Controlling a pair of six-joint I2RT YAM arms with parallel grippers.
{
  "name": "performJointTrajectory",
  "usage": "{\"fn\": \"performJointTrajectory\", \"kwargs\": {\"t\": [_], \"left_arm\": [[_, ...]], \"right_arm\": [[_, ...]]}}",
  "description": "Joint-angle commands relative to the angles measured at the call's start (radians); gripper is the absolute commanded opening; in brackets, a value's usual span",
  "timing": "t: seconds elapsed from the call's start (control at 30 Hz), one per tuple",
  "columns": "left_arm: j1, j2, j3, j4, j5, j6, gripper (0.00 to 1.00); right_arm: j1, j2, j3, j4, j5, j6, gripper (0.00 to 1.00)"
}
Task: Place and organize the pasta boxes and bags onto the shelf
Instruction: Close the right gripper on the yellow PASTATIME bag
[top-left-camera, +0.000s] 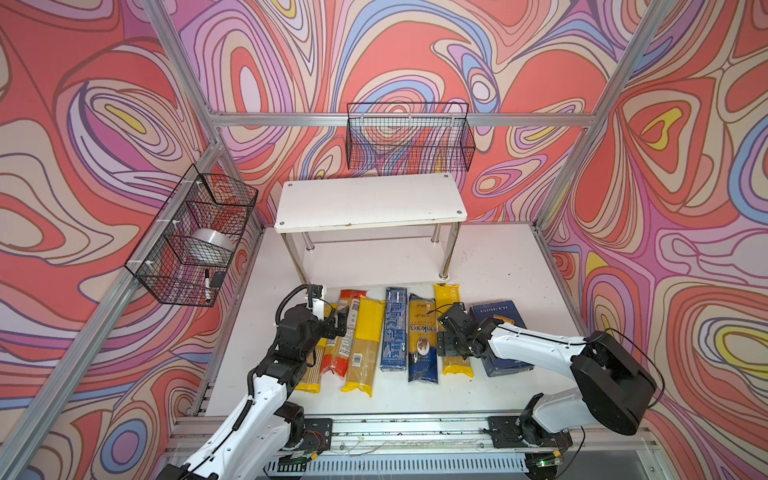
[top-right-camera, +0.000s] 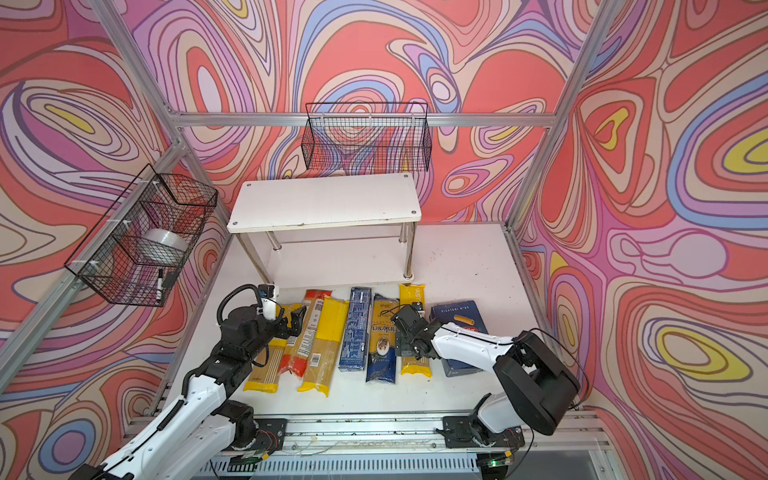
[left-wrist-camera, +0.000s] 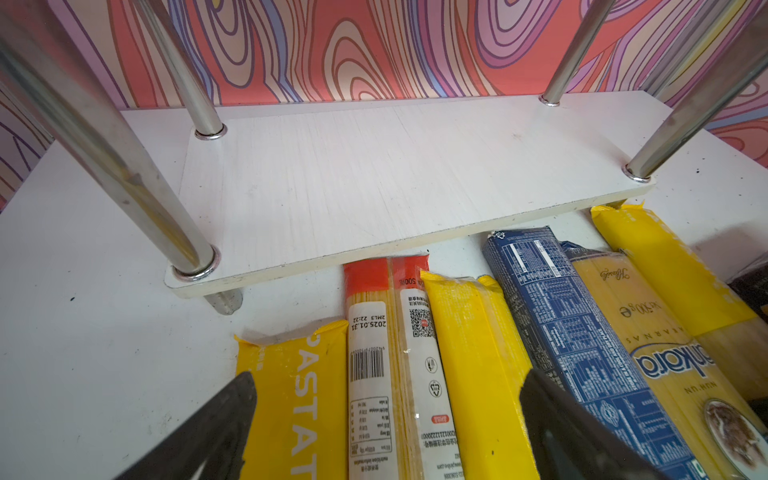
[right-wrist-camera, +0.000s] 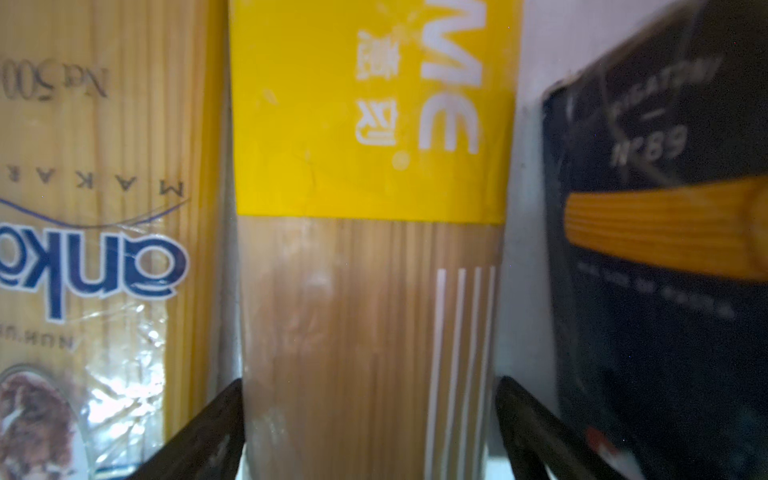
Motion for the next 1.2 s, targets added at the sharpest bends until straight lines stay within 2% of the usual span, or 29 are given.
{"fn": "performJointTrajectory", "kwargs": {"t": [0.0, 0.27, 0.67, 1.0, 1.17], "left_arm": [[-0.001, -0.014, -0.012, 0.018, -0.011, 0.004, 1.0], [-0.001, -0.016, -0.013, 0.017, -0.005, 0.004, 1.0], [-0.001, -0.011, -0.011, 0.018, -0.003, 0.005, 1.0], [-0.001, -0.019, -0.015, 0.018, -0.004, 0.004, 1.0], [-0.001, 0.0, -0.005, 0.018, -0.002, 0.004, 1.0]], "right_arm": [[-0.002, 0.018, -0.01, 0.005, 0.014, 0.024, 0.95], [-0.002, 0.035, -0.04, 0.025, 0.027, 0.029, 0.92], [-0.002, -0.063, -0.06, 0.02, 0.028, 0.027, 0.68], [-0.002, -0.082, -0.08, -0.01, 0.022, 0.054, 0.38], [-0.002, -0.125, -0.086, -0.033, 0.033, 0.076, 0.29]]}}
